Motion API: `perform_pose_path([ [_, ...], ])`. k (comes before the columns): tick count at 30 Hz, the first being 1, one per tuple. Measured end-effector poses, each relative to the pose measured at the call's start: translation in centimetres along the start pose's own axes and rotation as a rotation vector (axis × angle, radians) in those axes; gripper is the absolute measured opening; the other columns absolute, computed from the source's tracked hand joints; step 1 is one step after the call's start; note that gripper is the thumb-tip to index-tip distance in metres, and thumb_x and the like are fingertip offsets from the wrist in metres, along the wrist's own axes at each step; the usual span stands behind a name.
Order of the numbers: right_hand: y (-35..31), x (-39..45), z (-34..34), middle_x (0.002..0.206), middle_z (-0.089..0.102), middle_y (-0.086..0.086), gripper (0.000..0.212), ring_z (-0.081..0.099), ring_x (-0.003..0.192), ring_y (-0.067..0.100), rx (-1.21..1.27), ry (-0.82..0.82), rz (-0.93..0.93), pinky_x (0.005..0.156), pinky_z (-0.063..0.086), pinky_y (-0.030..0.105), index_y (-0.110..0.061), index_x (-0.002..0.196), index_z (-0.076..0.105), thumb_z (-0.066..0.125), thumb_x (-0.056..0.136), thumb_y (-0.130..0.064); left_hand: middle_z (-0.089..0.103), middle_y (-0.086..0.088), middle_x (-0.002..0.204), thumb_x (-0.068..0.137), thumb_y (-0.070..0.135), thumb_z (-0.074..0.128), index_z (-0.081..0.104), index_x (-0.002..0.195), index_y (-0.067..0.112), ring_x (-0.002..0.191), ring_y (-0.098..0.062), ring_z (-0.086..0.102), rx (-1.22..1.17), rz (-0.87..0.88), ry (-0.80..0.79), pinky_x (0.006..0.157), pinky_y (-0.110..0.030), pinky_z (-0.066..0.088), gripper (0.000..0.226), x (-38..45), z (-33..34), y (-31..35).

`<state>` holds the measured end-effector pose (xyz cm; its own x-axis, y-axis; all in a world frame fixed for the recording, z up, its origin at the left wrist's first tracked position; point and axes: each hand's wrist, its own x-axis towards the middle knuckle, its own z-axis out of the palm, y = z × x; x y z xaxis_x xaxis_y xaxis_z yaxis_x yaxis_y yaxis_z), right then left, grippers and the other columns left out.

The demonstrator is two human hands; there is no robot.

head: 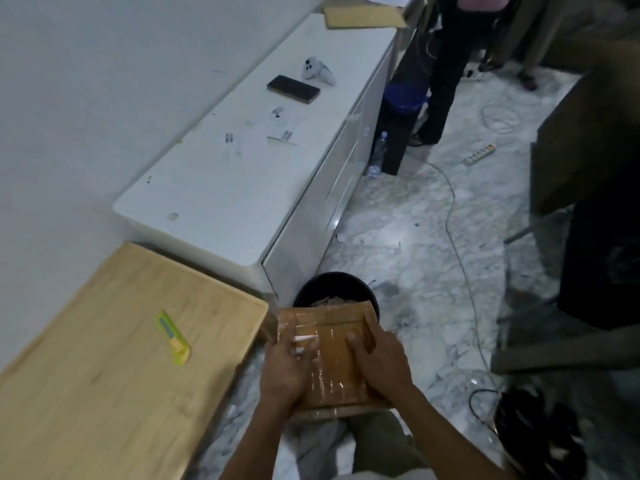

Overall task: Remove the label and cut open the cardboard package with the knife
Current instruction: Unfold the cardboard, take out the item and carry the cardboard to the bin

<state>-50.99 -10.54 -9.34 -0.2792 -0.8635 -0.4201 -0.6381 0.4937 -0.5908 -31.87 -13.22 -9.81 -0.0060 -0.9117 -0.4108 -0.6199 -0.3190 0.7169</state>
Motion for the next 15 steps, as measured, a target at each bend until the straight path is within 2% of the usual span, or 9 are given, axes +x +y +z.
perform_pose_path([
  [3, 1.4, 3.6, -0.5, 0.136, 0.053, 0.014, 0.071, 0.054, 0.12, 0.031, -0.026, -0.078, 0.021, 0.101, 0.044, 0.044, -0.048, 0.151, -0.002, 0.033, 0.092, -0.068, 0.059, -0.006, 0.129, 0.085, 0.058, 0.05, 0.023, 0.143, 0.052, 0.106, -0.02, 0.064, 0.027, -0.074, -0.047, 0.095, -0.045, 0.053, 0.064, 2.6, 2.3, 0.7],
  [6, 2.2, 7.1, -0.9, 0.14, 0.051, 0.014, 0.07, 0.053, 0.122, 0.032, -0.077, -0.158, 0.053, 0.102, 0.045, 0.043, -0.044, 0.152, -0.007, 0.031, 0.095, -0.062, 0.062, -0.007, 0.126, 0.089, 0.052, 0.05, 0.027, 0.144, 0.05, 0.104, -0.023, 0.064, 0.072, -0.166, -0.059, 0.094, -0.045, 0.052, 0.06, 5.3, 4.2, 1.6],
  [9, 3.0, 10.6, -0.9, 0.136, 0.055, 0.013, 0.07, 0.056, 0.119, 0.031, -0.121, -0.216, 0.067, 0.1, 0.047, 0.043, -0.041, 0.152, -0.009, 0.031, 0.097, -0.058, 0.061, -0.014, 0.126, 0.091, 0.043, 0.056, 0.032, 0.148, 0.04, 0.106, -0.03, 0.063, 0.094, -0.256, -0.081, 0.092, -0.038, 0.05, 0.061, 8.4, 6.0, 1.5],
  [11, 3.4, 12.8, -0.7, 0.134, 0.056, 0.014, 0.07, 0.056, 0.118, 0.032, -0.141, -0.243, 0.084, 0.099, 0.048, 0.044, -0.04, 0.153, -0.008, 0.031, 0.097, -0.057, 0.061, -0.012, 0.127, 0.09, 0.044, 0.059, 0.037, 0.145, 0.038, 0.105, -0.027, 0.063, 0.087, -0.274, -0.086, 0.091, -0.038, 0.053, 0.059, 10.2, 6.9, 1.4],
  [15, 4.4, 16.8, 0.6, 0.125, 0.059, 0.018, 0.071, 0.06, 0.107, 0.034, -0.157, -0.276, 0.121, 0.092, 0.05, 0.047, -0.038, 0.154, -0.004, 0.033, 0.097, -0.057, 0.06, -0.009, 0.128, 0.094, 0.036, 0.059, 0.035, 0.149, 0.031, 0.111, -0.028, 0.06, 0.109, -0.287, -0.111, 0.09, -0.034, 0.048, 0.061, 13.9, 8.7, 0.7],
])
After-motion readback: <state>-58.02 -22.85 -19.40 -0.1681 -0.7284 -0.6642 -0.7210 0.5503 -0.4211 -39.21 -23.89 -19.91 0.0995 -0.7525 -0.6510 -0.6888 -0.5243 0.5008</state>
